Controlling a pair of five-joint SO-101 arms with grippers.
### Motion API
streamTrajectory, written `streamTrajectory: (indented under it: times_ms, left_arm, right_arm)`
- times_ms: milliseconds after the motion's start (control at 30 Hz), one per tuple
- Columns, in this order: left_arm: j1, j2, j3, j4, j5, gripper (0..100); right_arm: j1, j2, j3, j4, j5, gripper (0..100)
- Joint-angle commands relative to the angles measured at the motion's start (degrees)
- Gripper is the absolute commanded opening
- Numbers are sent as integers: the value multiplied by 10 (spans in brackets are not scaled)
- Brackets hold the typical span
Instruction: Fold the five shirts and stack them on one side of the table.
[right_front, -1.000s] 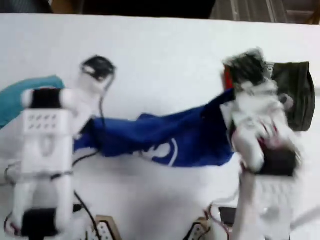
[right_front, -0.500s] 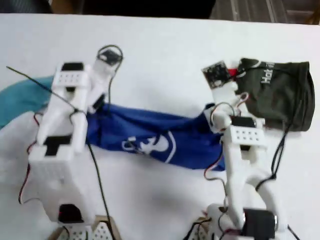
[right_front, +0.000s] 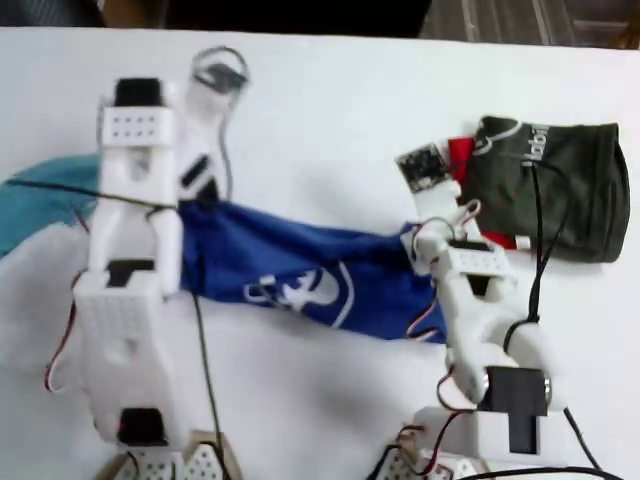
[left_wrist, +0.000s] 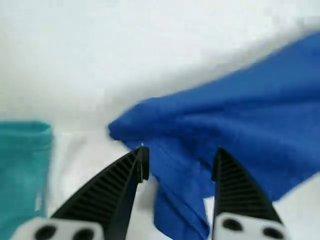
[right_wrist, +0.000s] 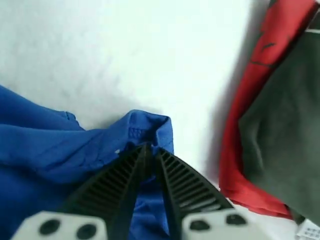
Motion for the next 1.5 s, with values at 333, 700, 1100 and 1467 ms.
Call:
streamTrajectory:
  times_ms: [333,700,1100,1467]
  left_arm:
    - [52,-322,436,-85,-66,225]
    - [54,-345,640,-285,-67,225]
    - [27,-350,622,-324,-62,20]
    - [27,-350,465,-203,-51,25]
  right_arm:
    - [-3,3,-11,-14,-6,20]
    - [-3,5,-11,-14,-6,20]
    - [-3,27,-30,-2,-6,20]
    - [-4,21,-31,-1,-6,20]
